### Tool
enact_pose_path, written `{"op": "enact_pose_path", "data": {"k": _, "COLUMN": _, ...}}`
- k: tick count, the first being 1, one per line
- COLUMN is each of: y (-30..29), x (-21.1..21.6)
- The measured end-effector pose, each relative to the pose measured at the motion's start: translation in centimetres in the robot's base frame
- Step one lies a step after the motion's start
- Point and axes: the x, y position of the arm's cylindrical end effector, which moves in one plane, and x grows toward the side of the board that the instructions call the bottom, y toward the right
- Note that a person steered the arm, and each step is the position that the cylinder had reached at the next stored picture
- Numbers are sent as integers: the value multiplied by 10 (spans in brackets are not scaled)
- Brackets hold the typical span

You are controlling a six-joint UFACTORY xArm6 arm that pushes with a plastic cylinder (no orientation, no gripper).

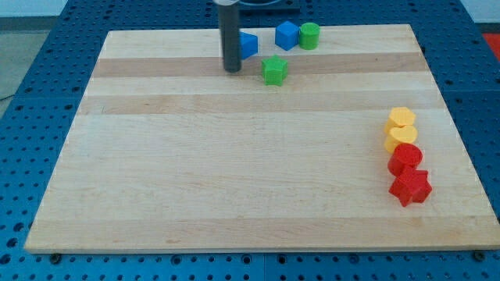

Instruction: Move the green star to the yellow hexagon

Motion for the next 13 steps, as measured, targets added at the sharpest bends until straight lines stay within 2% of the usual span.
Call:
{"op": "enact_pose_path", "data": {"k": 1, "y": 46, "x": 31}}
{"op": "enact_pose_path", "data": {"k": 2, "y": 113, "x": 38}}
{"op": "enact_pose_path", "data": {"k": 3, "y": 78, "x": 55}}
{"op": "enact_pose_path", "data": {"k": 4, "y": 12, "x": 47}}
{"op": "enact_pose_path", "data": {"k": 5, "y": 8, "x": 5}}
{"op": "enact_pose_path", "data": {"k": 6, "y": 71, "x": 1}}
{"op": "enact_pose_path", "data": {"k": 7, "y": 153, "x": 26}}
{"op": "enact_pose_path", "data": {"k": 8, "y": 196, "x": 48}}
{"op": "enact_pose_path", "data": {"k": 9, "y": 158, "x": 47}}
{"op": "enact_pose_path", "data": {"k": 10, "y": 131, "x": 25}}
{"op": "enact_pose_path", "data": {"k": 11, "y": 144, "x": -11}}
{"op": "enact_pose_path", "data": {"k": 12, "y": 207, "x": -12}}
{"op": "enact_pose_path", "data": {"k": 13, "y": 271, "x": 34}}
